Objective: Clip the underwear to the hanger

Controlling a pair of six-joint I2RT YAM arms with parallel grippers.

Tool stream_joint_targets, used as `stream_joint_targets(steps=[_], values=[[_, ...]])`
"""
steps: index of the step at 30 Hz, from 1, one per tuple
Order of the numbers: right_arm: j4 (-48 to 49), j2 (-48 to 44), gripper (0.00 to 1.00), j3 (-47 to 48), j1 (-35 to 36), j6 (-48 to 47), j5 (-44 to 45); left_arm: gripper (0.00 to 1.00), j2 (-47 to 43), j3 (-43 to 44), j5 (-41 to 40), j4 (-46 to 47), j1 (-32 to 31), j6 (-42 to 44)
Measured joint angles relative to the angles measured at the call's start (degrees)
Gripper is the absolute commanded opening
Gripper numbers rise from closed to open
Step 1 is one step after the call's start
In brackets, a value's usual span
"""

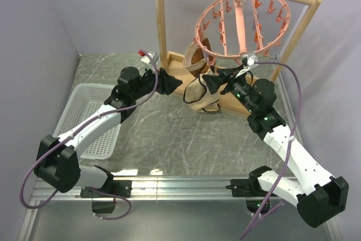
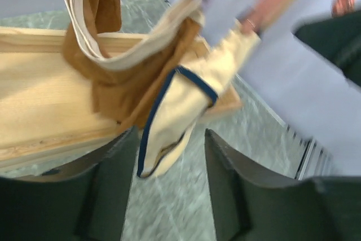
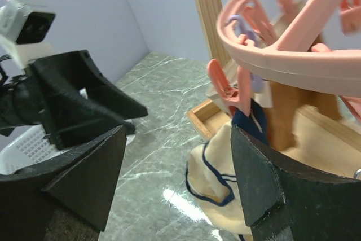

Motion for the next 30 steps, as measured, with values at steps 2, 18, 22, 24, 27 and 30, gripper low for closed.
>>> stream_joint_targets(steps=[2,18,22,24,27,30], values=[[0.50,0.09,0.81,0.00,0.00,-0.13,-0.66,0.60,-1.97,-1.44,2.27,-0.79,0.00,2.71],[-5.66,2.23,0.73,3.02,3.91,-16.50,-8.24,0.58,-3.74,-3.80,7.52,-1.31,0.02,8.55],[-8.96,2.32,0.73,3.13,3.91,-23.37,-13.00,0.58,-3.74,-3.80,8.79,-1.16,0.24,8.57],[-9.53,2.49,0.73,3.13,4.02,-25.86,-14.05,0.58,-3.74,-3.82,9.22,-1.14,0.46,8.57],[-9.92,2.56,0.73,3.10,4.04,-28.59,-14.71,0.57,-3.74,-4.02,10.93,-0.70,0.81,8.70],[-10.10,1.88,0.72,2.86,4.04,-30.53,-15.41,0.54,-3.74,-4.52,13.73,-0.04,0.83,10.43]])
